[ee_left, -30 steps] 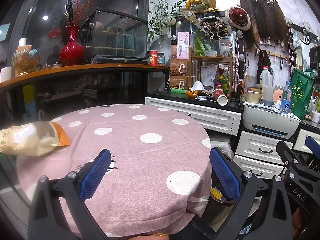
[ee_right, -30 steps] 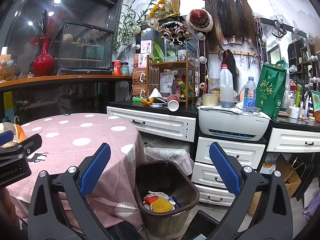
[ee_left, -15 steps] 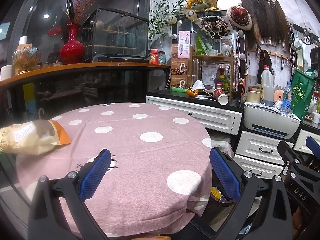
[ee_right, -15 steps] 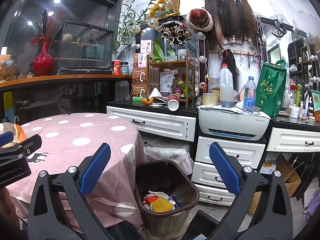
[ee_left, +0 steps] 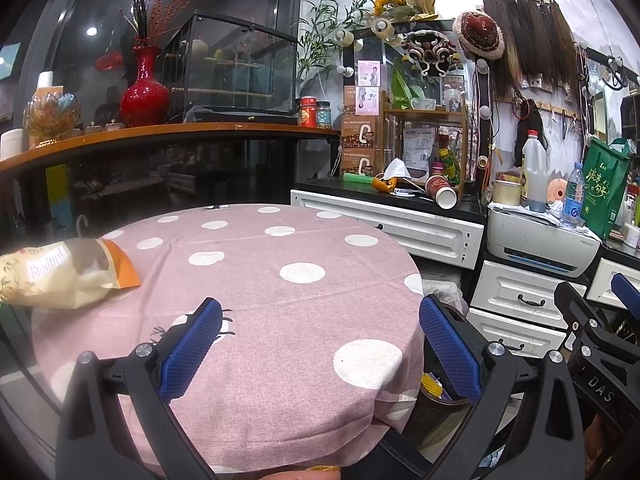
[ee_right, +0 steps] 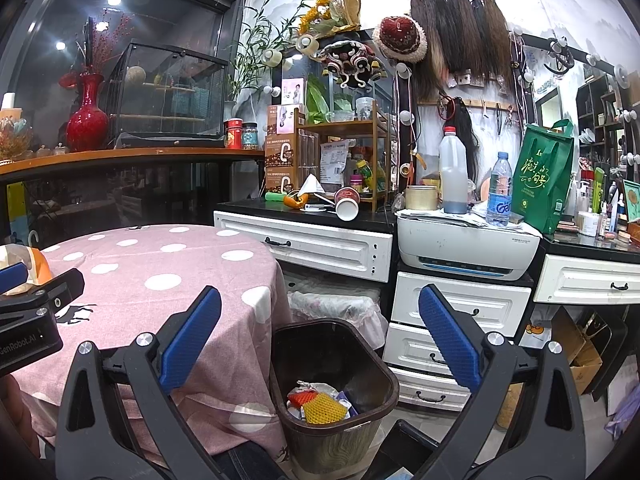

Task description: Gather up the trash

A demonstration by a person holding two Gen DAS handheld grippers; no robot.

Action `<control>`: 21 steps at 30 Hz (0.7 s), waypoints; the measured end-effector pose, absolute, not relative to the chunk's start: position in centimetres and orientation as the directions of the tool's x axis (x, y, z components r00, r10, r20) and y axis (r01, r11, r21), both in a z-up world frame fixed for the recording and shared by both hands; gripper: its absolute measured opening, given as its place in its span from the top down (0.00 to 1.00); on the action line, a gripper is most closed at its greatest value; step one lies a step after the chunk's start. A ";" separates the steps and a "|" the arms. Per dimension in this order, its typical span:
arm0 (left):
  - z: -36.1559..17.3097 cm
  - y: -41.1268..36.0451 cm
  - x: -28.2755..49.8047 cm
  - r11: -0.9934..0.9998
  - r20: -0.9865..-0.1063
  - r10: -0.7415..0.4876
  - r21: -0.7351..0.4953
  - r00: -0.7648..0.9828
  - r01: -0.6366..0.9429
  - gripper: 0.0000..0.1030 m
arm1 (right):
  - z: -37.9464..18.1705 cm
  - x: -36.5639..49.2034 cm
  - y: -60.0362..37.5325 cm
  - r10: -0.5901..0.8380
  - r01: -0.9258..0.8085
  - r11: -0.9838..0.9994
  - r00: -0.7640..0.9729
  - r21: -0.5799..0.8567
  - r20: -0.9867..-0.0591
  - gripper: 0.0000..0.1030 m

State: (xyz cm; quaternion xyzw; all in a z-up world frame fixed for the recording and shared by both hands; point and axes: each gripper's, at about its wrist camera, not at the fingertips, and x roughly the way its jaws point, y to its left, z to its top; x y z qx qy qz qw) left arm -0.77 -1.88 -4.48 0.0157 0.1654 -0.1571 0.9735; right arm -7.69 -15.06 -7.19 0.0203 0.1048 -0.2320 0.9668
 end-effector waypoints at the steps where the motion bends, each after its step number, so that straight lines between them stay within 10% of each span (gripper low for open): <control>1: -4.5 -1.9 -0.8 0.950 -0.327 -0.301 -0.022 0.896 0.312 0.05 | -7.2 -7.7 -15.1 -0.445 0.453 0.891 0.870 -0.009 -0.212 0.05; 21: -4.6 -1.8 -0.8 0.952 -0.330 -0.296 -0.022 0.897 0.306 0.05 | -7.3 -7.6 -15.0 -0.443 0.451 0.892 0.870 -0.010 -0.216 0.05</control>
